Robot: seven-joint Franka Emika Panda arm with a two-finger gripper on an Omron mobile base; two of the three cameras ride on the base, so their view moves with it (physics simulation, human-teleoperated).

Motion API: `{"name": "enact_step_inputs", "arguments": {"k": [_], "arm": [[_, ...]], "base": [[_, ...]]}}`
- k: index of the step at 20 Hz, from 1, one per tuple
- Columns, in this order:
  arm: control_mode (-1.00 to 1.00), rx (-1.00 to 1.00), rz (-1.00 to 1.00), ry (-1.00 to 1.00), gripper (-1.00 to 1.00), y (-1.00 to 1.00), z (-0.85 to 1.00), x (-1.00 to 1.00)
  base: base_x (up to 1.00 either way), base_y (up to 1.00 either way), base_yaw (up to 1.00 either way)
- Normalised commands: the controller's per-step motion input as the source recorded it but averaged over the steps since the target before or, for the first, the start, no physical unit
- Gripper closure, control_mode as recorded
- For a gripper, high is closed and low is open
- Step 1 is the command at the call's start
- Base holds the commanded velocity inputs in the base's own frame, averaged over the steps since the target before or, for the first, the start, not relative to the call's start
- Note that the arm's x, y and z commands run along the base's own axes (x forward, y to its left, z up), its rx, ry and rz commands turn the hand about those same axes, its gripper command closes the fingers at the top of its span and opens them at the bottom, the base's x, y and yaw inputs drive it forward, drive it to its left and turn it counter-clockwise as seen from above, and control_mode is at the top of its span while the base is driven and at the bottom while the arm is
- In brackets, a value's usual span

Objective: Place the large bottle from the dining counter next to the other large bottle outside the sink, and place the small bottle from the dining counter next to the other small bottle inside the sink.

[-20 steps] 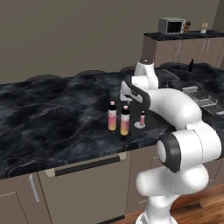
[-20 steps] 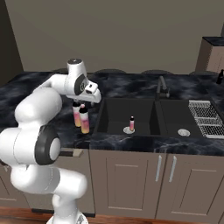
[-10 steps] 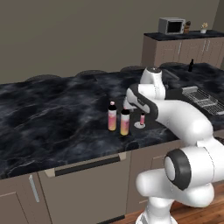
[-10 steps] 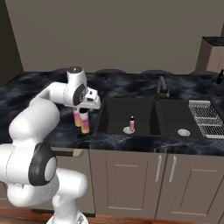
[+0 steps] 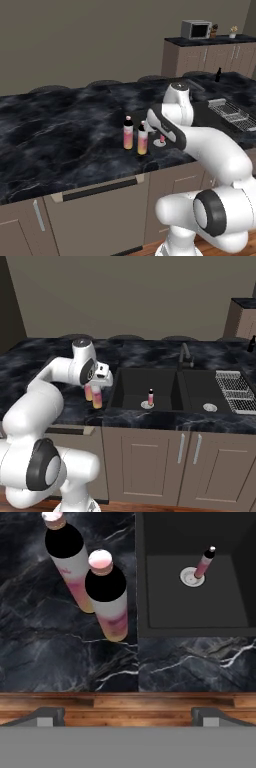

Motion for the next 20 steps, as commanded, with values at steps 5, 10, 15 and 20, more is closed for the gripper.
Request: {"name": "enact_step_inputs", "arguments": {"k": [5, 10, 15, 20], "arm": [[-1.00, -0.01, 0.00, 0.00, -1.00, 0.00, -0.10, 0.00], [1.00, 0.00, 0.00, 0.00, -1.00, 0.00, -0.12, 0.00], [1.00, 0.00, 0.00, 0.00, -1.00, 0.00, 0.00, 0.00], [1.00, 0.00, 0.00, 0.00, -1.00, 0.00, 0.00, 0.00]], "base": [[0.00, 0.00, 0.00], [0.00, 0.00, 0.00], [0.00, -0.02, 0.00], [-0.23, -0.18, 0.04]]}}
